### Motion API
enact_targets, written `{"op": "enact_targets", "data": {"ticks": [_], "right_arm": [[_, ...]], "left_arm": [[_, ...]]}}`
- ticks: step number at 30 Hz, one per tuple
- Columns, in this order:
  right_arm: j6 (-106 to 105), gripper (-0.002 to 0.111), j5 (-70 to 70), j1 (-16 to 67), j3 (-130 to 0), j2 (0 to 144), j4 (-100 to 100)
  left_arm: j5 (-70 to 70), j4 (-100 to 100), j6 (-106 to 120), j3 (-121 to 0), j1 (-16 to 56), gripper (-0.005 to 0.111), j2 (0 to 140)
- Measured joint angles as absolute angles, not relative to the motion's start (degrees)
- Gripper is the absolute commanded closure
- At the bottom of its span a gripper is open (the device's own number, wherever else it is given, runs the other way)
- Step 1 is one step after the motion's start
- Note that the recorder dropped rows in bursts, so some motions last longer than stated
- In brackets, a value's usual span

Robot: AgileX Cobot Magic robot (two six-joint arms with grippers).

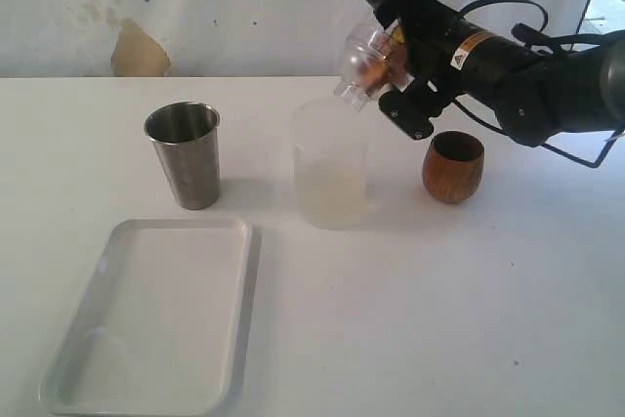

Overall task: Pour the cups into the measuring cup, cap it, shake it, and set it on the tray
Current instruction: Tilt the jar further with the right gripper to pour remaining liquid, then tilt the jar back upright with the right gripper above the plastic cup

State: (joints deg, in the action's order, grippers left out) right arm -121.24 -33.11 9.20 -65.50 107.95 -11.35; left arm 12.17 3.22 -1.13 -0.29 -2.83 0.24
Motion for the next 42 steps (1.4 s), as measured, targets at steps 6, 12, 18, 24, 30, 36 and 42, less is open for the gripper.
{"op": "enact_targets", "data": {"ticks": [6, 12, 18, 24, 30, 36, 42], "right_arm": [[-121.2, 0.108, -33.1, 9.2, -65.5, 108.0, -9.9], [-121.2, 0.108, -33.1, 9.2, -65.5, 108.0, -9.8], [-121.2, 0.108, -33.1, 9.2, -65.5, 108.0, -9.7], [-121.2, 0.108, -33.7, 9.2, -65.5, 108.0, -9.7], [-121.2, 0.108, -37.4, 9.2, -65.5, 108.0, -9.7], [-121.2, 0.108, -38.2, 9.2, -65.5, 108.0, -13.2], [-121.2, 0.108, -38.0, 9.2, -65.5, 108.0, -14.1]], "left_arm": [[12.2, 3.2, -1.1, -0.3, -2.8, 0.106, 0.2], [12.2, 3.2, -1.1, -0.3, -2.8, 0.106, 0.2], [12.2, 3.2, -1.1, -0.3, -2.8, 0.106, 0.2], [12.2, 3.2, -1.1, -0.3, -2.8, 0.106, 0.2], [12.2, 3.2, -1.1, -0.3, -2.8, 0.106, 0.2], [12.2, 3.2, -1.1, -0.3, -2.8, 0.106, 0.2], [12.2, 3.2, -1.1, -0.3, -2.8, 0.106, 0.2]]}}
